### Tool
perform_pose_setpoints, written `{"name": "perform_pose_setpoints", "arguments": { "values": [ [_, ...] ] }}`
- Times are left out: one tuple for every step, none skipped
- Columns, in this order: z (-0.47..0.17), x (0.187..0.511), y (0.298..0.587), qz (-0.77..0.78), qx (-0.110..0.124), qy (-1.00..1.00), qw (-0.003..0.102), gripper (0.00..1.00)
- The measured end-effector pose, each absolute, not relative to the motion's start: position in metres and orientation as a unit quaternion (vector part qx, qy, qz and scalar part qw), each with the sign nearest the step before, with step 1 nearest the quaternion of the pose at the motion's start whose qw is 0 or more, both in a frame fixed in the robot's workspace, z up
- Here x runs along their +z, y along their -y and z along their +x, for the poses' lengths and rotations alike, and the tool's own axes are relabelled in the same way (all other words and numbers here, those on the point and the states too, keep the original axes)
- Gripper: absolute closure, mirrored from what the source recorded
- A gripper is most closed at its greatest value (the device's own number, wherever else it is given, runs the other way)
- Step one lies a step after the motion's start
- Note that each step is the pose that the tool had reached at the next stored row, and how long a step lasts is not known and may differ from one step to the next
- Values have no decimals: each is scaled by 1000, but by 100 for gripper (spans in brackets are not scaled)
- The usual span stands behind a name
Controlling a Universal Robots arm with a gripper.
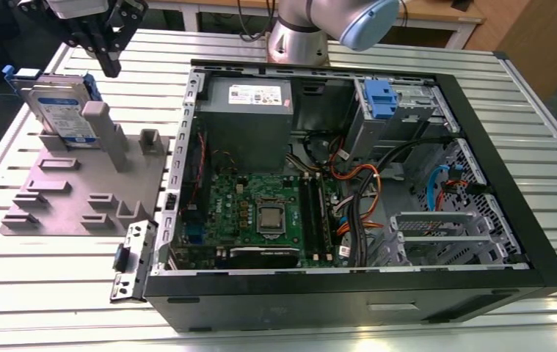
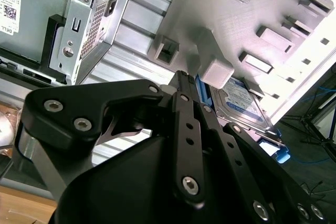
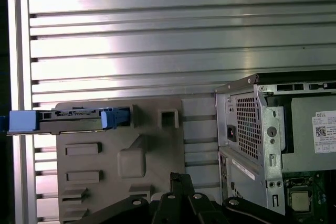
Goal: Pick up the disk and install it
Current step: 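Reach for the disk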
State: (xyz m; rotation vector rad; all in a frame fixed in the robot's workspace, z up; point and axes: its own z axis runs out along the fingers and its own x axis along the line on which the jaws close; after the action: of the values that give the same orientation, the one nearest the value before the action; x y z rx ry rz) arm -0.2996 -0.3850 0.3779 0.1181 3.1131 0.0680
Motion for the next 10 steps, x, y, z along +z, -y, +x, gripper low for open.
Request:
{"name": "perform_pose_setpoints", "arguments": {
  "values": [
    [-300,375,385,38,22,-999,13,89],
    [-300,375,385,38,22,-999,13,89],
    [-300,375,385,38,22,-999,13,89],
    [-300,374,385,38,22,-999,13,89],
    [-300,373,385,38,22,-999,13,89],
    [-300,373,385,38,22,-999,13,89],
    [-300,373,385,38,22,-999,13,89],
    [-300,373,385,38,22,-999,13,89],
    [-300,373,385,38,22,-999,13,89],
    [-301,373,385,38,22,-999,13,89]
  ]
}}
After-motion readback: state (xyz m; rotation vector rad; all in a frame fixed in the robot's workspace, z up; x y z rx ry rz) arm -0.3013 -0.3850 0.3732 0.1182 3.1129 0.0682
